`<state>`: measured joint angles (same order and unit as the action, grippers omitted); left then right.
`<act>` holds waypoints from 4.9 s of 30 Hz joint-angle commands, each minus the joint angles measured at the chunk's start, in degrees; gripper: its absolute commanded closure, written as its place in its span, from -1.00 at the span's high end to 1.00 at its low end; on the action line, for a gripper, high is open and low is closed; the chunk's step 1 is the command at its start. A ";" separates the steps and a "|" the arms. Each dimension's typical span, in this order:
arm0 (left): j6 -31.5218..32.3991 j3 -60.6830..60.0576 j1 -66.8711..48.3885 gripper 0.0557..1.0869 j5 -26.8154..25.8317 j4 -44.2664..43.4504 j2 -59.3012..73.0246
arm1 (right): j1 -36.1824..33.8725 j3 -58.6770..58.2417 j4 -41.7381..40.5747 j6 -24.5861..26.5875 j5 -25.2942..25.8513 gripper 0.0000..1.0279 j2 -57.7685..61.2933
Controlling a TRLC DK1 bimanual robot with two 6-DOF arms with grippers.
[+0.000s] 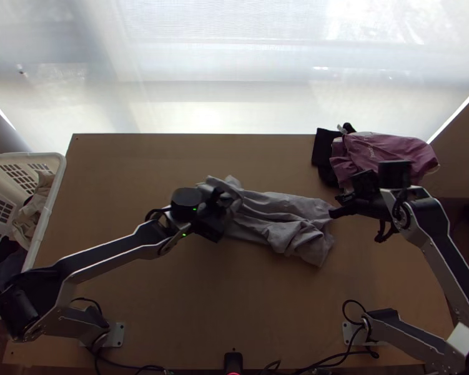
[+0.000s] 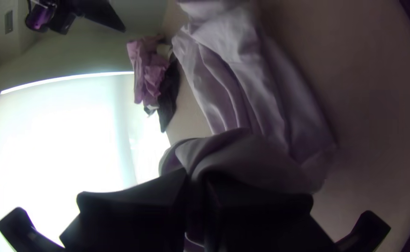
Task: Fold the t-shirt
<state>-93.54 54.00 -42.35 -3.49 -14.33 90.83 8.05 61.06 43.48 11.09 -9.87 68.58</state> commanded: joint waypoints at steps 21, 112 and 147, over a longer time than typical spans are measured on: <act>-2.35 33.72 -18.74 -0.83 -0.21 5.10 27.91 | -10.52 -2.43 10.30 -0.37 -0.59 -0.95 -15.75; 26.48 68.79 -17.68 0.91 1.46 51.24 39.60 | -11.39 -6.39 7.84 0.16 -2.61 -0.95 -15.75; 100.22 55.78 2.71 -0.92 -35.63 71.02 34.51 | 20.95 3.63 -3.67 -0.81 -2.96 -0.95 12.90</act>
<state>-1.02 116.18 -41.47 -25.78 56.14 123.92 24.80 61.43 43.86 10.31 -12.93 72.75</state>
